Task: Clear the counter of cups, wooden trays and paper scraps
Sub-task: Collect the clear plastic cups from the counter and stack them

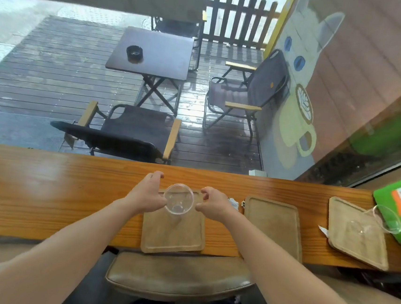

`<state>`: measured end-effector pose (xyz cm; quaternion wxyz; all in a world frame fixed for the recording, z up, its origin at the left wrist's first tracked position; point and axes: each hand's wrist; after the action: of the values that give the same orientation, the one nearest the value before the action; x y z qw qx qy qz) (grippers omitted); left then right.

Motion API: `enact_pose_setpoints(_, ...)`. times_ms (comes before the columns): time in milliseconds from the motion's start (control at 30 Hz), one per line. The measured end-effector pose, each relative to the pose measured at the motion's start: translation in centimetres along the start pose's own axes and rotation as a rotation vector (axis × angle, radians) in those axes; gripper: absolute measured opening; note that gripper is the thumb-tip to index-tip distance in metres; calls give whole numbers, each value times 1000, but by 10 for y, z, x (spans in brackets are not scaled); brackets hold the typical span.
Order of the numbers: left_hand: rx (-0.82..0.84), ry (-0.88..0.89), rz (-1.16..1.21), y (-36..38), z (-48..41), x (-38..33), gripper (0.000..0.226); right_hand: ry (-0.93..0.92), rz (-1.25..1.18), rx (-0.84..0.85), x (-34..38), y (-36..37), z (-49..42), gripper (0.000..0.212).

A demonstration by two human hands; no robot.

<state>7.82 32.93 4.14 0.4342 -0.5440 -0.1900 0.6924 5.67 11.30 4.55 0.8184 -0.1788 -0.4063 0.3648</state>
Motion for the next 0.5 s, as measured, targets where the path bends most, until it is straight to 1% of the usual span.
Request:
enact_pose_setpoints(100,-63,5,-35,-16,-4,-13,63,10,6,-68,-5,-15,6,39)
enact_pose_setpoints(167,-50,45,-111,-24,-9,-28,50,9,5,-134,-9,-24,11,30)
enact_pose_setpoints(267,-14,161,-181,-25,-19,-63,37,17,-9,-207,-18,-36,22,31)
enact_pose_setpoints(367,43,298,-231,-12,-30,-108,35,44,-25,-300,-33,-50,34,31)
enact_pose_setpoints(500,120,438,-321,20,-46,-182,35,153,-116,-396,-71,-82,63,31)
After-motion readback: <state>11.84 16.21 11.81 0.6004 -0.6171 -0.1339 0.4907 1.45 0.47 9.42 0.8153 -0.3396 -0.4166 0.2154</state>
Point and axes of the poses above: each hand's wrist, its own z-axis away from the middle knuckle, its own y-axis out of the palm, x = y × z, and after that the axes turned 4 degrees about y, right-handed
